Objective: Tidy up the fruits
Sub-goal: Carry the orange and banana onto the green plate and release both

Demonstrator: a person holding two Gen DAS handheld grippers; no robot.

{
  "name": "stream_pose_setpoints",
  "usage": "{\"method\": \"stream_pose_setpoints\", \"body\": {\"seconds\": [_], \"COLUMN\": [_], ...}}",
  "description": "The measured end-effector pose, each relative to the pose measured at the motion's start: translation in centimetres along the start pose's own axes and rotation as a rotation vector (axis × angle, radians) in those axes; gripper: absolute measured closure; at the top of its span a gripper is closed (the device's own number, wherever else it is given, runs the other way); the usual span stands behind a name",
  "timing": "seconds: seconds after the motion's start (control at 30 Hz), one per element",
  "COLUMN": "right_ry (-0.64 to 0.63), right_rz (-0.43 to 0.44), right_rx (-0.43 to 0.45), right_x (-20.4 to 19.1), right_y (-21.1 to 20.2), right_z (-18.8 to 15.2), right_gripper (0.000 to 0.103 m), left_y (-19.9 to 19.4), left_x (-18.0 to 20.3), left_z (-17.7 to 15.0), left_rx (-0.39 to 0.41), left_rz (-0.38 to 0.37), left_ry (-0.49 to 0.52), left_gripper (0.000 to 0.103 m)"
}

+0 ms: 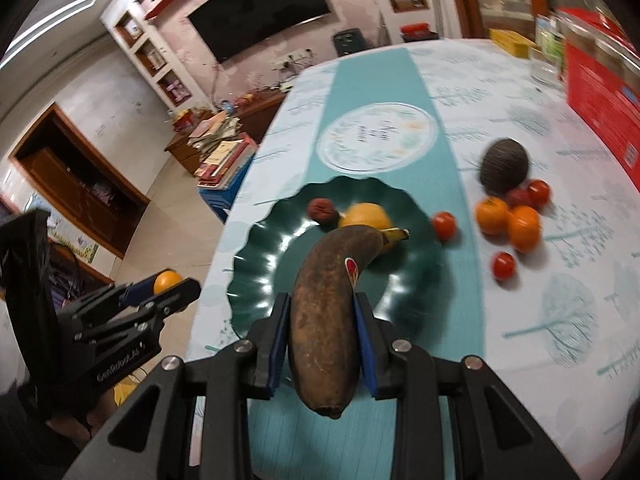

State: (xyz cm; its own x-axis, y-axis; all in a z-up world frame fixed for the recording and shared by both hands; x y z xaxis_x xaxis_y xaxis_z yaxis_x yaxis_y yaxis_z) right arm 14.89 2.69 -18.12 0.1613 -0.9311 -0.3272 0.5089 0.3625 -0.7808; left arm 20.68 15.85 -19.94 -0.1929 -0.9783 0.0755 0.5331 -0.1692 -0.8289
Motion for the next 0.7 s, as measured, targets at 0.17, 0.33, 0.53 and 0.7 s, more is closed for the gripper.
{"method": "stream_pose_setpoints", "body": {"seconds": [0.17,0.33,0.53,0.7], "right_ry": [-0.111,-0.234,-0.365,-0.462], "right_rz": [0.033,0.046,0.068,0.071], "right_rx": [0.006,0.007,0.0,-0.003], "right_x": [-2.7,-4.4,-5.6,-6.0], "right_y": [2.4,4.7,7.3,8.0], "right_z": [0.3,-0.1,-1.3,-1.8], "right_gripper": [0.072,0.072,0.072,0.072], "left_y": [1.7,3.9,6.0,7.4], "left_x": [-1.7,-2.1,-1.9,-1.5], "left_z": [-0.1,-0.6,-0.9,-1.2], "left_rx": [-0.03,-0.069,-0.104,-0.134], "left_rz": [-0.038,-0.09,-0.122,-0.139], "left_ry": [-0.046,-0.081,-0.104,-0.111], "left_gripper": [0.069,0.069,0.069,0.069]}}
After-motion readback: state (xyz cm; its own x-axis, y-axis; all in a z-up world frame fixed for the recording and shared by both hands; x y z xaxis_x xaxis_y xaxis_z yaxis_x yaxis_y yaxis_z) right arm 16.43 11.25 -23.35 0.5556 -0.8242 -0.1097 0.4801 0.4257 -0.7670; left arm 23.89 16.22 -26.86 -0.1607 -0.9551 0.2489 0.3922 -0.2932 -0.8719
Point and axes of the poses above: each gripper's, at about its wrist camera, not at the fingertips, and y roughly the way its jaws point, x to its right, z to its top, the point moved 10 cm from there along y, roughly the way its jaws point, and after that the axes turned 2 degrees about -z, right-handed, at the moved point
